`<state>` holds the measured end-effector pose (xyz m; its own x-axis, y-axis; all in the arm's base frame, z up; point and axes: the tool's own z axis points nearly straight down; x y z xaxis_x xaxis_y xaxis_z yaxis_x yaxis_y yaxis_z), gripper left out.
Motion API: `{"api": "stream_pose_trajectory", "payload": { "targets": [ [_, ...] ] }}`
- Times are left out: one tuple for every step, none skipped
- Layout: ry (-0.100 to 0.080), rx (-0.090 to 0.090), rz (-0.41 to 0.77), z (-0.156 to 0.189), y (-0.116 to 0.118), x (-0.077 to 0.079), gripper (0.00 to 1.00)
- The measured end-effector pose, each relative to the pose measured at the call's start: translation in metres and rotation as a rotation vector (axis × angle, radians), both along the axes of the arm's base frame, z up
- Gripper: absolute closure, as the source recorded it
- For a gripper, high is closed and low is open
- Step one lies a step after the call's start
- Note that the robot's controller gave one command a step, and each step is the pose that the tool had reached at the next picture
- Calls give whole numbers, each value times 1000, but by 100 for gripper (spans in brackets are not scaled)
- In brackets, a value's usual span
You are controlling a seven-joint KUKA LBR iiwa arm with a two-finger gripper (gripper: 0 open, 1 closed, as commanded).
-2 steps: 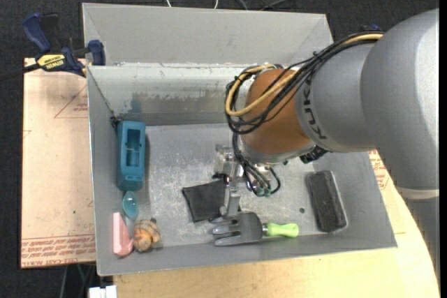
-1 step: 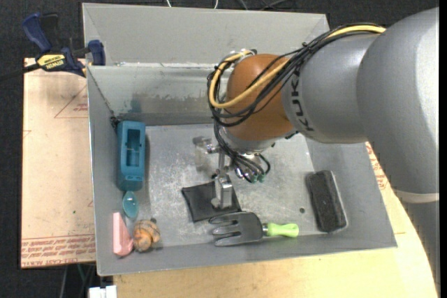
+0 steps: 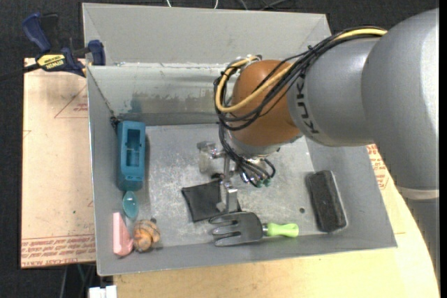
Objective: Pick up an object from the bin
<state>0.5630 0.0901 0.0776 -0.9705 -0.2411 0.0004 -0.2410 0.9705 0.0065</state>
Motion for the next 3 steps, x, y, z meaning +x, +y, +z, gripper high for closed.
{"api": "stream_pose_trajectory", "payload": {
  "targets": [
    [-12, 2, 309, -6, -13, 6, 100],
    [-12, 3, 309, -6, -13, 6, 100],
    [-6, 3, 300, 63, -4, -8, 100]
  ]
}}
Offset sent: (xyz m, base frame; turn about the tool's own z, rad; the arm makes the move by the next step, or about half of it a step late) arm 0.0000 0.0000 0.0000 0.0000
